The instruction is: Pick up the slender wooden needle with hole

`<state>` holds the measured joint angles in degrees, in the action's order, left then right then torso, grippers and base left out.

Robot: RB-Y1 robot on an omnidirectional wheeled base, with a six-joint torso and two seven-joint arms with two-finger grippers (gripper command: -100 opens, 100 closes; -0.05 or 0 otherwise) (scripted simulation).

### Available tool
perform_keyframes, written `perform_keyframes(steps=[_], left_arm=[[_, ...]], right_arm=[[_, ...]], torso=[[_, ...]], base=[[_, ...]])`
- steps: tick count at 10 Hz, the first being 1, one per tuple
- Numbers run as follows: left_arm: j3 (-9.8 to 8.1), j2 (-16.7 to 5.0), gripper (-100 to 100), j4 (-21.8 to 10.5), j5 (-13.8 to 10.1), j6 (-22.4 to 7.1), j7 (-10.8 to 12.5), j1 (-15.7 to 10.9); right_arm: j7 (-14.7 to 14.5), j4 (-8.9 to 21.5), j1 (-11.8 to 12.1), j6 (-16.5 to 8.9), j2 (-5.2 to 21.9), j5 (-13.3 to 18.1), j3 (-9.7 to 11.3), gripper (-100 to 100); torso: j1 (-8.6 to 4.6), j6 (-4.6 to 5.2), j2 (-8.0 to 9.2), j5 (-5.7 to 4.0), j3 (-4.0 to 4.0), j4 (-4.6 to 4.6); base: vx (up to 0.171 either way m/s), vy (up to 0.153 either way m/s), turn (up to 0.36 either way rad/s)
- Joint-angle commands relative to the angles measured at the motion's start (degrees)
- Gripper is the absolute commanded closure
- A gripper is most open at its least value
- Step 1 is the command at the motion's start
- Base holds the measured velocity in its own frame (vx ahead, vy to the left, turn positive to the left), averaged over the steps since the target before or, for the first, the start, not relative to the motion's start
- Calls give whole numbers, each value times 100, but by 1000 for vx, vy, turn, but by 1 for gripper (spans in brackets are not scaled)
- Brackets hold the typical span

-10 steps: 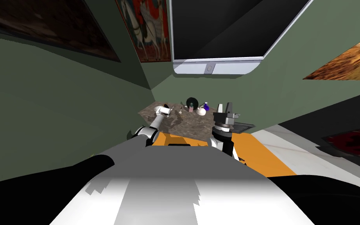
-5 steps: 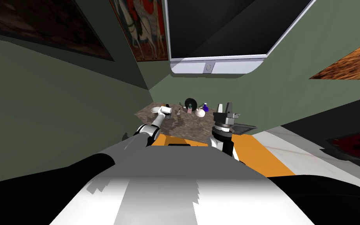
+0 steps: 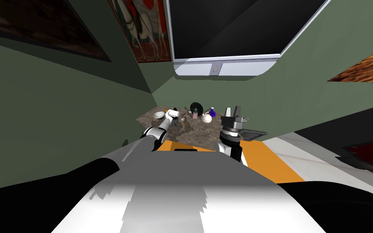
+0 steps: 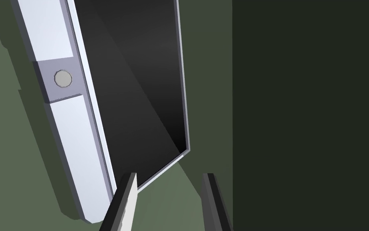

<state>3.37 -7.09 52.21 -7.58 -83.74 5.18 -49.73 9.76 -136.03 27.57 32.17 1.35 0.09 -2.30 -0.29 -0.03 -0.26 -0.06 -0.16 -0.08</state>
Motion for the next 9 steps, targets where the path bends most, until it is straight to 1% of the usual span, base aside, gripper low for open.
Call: perform_keyframes(steps=[1, 2, 4, 6, 7, 8, 9], left_arm=[[2, 52, -100, -106, -5, -163, 17, -68], [-4, 136, -100, -259, -26, -378, 26, -168], [-14, 318, -100, -492, -59, -710, 41, -321], [-22, 533, -100, -647, -82, -949, 52, -423], [-45, 439, -100, -769, -96, -808, 25, -496], [-47, 451, 0, -804, -99, -806, 20, -510], [-39, 459, -100, -884, -73, -620, 0, -406]], right_arm=[[0, 0, 0, 0, 0, 0, 0, 0], [0, 0, 0, 0, 0, 0, 0, 0], [0, 0, 1, 0, 0, 0, 0, 0], [0, 0, 0, 0, 0, 0, 0, 0], [0, 0, 0, 0, 0, 0, 0, 0], [0, 0, 0, 0, 0, 0, 0, 0], [0, 0, -1, 0, 1, 0, 0, 0]], torso=[[0, 0, 0, 0, 0, 0], [5, 0, 2, 1, 1, 1], [-5, 0, -15, -1, -8, -2], [-9, 1, -13, -3, -8, -3], [-6, 1, -6, -2, -4, -2], [13, -1, 9, 2, 4, 1], [26, -2, 20, 5, 11, 4]], base=[[62, -62, 6], [73, -71, 5], [126, -94, 9], [87, -90, 8], [32, -38, 2], [7, -8, 0], [13, -8, -17]])
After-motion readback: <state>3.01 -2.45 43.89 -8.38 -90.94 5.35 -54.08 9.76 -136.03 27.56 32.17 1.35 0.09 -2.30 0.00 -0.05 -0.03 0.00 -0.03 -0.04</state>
